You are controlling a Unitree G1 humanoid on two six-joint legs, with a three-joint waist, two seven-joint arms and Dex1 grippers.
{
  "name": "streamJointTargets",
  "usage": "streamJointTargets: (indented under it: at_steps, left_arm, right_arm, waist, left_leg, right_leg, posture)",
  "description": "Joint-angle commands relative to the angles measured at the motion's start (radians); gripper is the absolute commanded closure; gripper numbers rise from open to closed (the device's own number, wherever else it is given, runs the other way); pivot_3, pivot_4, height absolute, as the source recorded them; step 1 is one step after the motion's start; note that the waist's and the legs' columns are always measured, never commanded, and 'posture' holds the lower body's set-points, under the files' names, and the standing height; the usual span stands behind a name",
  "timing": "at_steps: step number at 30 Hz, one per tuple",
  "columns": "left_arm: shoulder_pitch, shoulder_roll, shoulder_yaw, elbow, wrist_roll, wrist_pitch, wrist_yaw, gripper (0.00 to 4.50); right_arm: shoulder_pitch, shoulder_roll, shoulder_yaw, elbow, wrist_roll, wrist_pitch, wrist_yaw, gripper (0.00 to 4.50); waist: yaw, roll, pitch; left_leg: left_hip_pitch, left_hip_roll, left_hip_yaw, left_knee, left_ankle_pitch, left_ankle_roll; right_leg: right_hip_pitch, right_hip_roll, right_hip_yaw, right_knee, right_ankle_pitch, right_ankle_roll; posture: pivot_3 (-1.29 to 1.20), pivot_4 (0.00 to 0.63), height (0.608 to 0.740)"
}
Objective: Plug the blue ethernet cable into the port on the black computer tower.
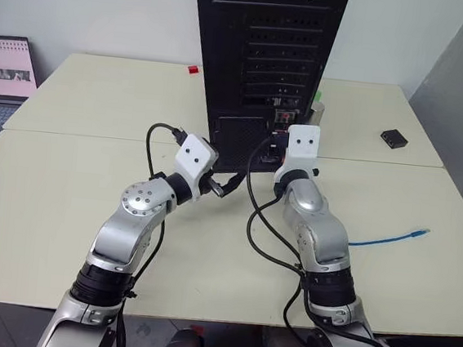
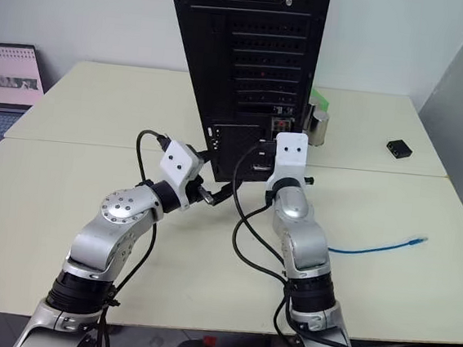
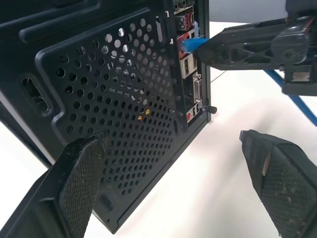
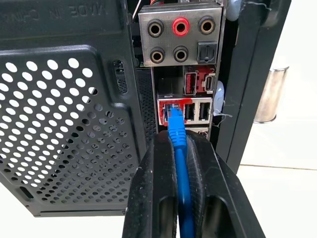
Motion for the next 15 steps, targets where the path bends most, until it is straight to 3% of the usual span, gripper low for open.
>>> streamJointTargets:
  at_steps: [1,10,11,15]
  left_arm:
    - [-0.017,-0.005,0.019,-0.023,0.003,-0.018,0.004,0.00]
    - [-0.018,-0.009,0.021,-0.018,0.006,-0.022,0.007,0.00]
    - [-0.017,-0.009,0.021,-0.016,0.007,-0.023,0.008,0.00]
    - [-0.023,-0.006,0.028,-0.005,0.011,-0.027,0.009,0.00]
  right_arm:
    - [-0.087,0.064,-0.003,0.002,0.018,-0.026,-0.002,4.50]
    - [-0.083,0.056,-0.003,-0.001,0.040,-0.034,0.026,4.50]
    - [-0.074,0.055,-0.002,-0.011,0.043,-0.032,0.027,3.94]
    - [-0.016,0.025,0.018,-0.083,0.048,0.003,0.046,3.23]
  waist:
    - [-0.001,0.000,0.000]
    - [-0.008,0.000,0.000]
    - [-0.008,0.000,0.000]
    - [-0.009,0.000,0.000]
  left_leg:
    - [0.000,0.000,0.000,0.000,0.000,0.000]
    - [0.000,0.000,0.000,0.000,0.000,0.000]
    - [0.000,0.000,0.000,0.000,0.000,0.000]
    - [0.000,0.000,0.000,0.000,0.000,0.000]
  right_leg:
    - [0.000,0.000,0.000,0.000,0.000,0.000]
    - [0.000,0.000,0.000,0.000,0.000,0.000]
    - [0.000,0.000,0.000,0.000,0.000,0.000]
    - [0.000,0.000,0.000,0.000,0.000,-0.001]
  posture:
    - [0.00,0.150,0.740]
    - [0.00,0.150,0.740]
    - [0.00,0.150,0.740]
    - [0.00,0.150,0.740]
